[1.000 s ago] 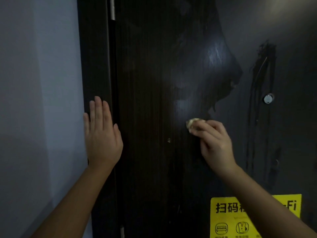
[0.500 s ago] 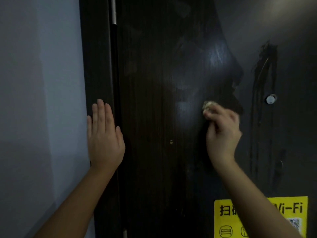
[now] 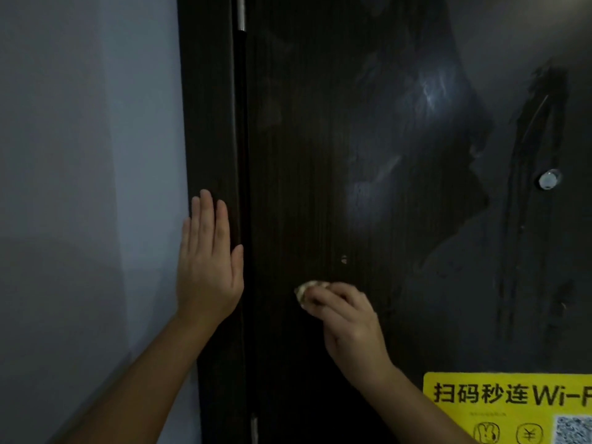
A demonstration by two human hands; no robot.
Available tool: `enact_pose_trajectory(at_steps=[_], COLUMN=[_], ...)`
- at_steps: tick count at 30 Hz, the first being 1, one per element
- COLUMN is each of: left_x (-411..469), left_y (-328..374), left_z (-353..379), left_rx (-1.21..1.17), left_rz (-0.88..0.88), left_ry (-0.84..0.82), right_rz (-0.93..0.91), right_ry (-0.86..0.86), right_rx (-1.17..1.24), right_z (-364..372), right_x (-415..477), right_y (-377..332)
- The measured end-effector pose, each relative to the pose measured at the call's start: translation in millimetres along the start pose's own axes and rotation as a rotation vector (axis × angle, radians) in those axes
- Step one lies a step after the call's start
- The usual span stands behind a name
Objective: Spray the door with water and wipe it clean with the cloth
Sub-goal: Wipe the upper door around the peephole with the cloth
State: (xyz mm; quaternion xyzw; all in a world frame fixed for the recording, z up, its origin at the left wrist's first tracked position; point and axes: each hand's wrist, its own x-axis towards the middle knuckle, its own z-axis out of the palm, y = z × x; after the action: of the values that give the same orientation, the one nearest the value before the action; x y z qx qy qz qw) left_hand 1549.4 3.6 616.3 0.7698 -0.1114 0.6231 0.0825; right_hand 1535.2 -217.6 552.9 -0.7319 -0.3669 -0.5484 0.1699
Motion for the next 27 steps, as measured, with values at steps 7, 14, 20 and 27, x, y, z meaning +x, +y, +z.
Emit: enact_pose_trajectory(at_steps=[7,14,20,27], left_x=[-17.4,-28.3,-39.9,-50.0], left_y=[-5.7,-8.9,-7.1,4.3], left_z=[5.3,10.9,11.7,5.9], left_rx=[-0.086,-0.110,-0.095,-0.150], left_rz=[-0.076,-0.100,-0.104,-0.200], left_ry=[0.030,0.034,0.023,-0.019], right_rz=[0.031,0.067,-0.050,0.048], right_ry=[-0.007,0.055,-0.107,-0.191], right_rx=[-0.023,-0.019,-0.036,0.020], right_z=[16.9,23.1,18.4,6.2], right_x=[47.2,107.0,57.7,5.1], right_y=[-21.7,-30.8,-27.5,-29.3])
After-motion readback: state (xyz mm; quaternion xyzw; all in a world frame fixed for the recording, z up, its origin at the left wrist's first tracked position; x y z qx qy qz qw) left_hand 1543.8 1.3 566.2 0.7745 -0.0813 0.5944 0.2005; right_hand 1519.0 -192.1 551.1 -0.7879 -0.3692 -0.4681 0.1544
